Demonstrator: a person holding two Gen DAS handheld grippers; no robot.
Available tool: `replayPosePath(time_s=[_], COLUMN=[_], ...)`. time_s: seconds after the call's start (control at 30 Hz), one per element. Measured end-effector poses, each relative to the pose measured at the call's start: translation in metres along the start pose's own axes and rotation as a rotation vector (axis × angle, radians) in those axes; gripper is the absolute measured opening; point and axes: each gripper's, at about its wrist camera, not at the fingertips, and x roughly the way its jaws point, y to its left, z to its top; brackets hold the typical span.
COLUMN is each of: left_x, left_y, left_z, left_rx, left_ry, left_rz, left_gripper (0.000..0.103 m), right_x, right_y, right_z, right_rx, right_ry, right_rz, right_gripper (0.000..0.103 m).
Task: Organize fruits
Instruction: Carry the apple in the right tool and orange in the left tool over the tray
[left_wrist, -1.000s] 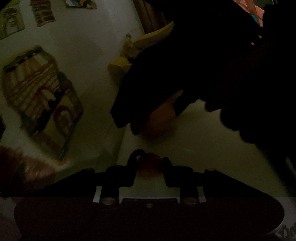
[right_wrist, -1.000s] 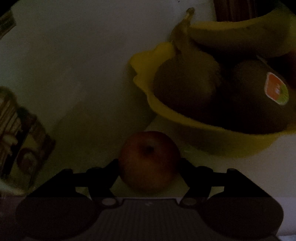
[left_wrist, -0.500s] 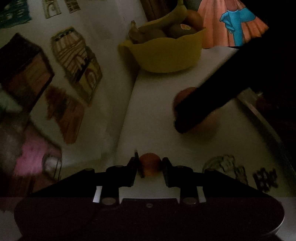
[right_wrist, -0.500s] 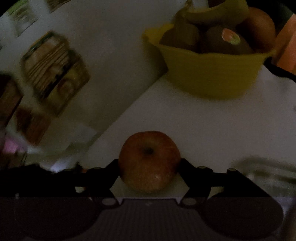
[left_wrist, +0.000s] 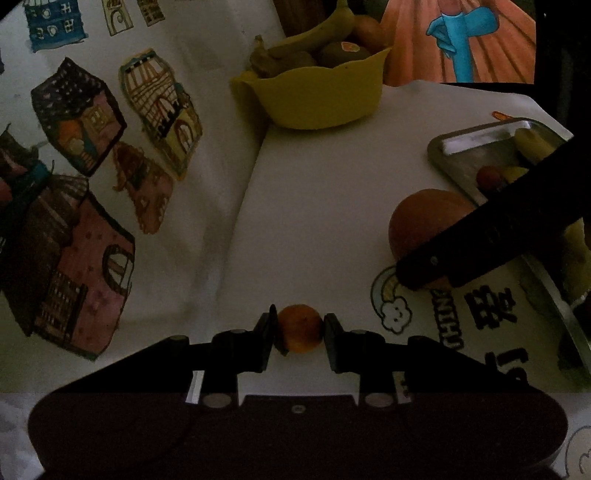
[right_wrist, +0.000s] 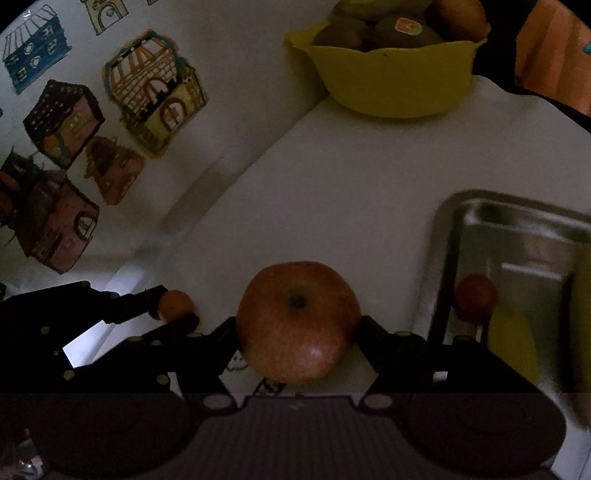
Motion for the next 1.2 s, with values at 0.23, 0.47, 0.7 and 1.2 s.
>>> replayPosePath(time_s=[0.23,0.47,0.7,1.2], left_x=[-0.016,-0.025,-0.035,-0.049], left_y=[-0.003,0.005,0.01,-0.041], left_z=[-0.008,-0.002,0.007,0.061], left_rx=[0.001,0.004,0.005,0.078], left_ry=[-0.01,-0.04,-0.066,-0.202], left_rz=[-0.013,-0.001,0.003,-0.103], left_gripper=[0.031,0.031,0.031,0.031], right_x=[-0.016,-0.024,-0.047,-0.116], right_y=[0.014,0.014,0.002,-0.039], right_z=[-0.017,-0.02,-0.024,-0.046], right_rx=[0.007,0.016,0.094,0.253], right_ry=[-0.014,-0.046,-0.095,-0.214], right_rz=[0.008,0.05,0.083,0.033], right_gripper=[0.073,0.073,0.073,0.073])
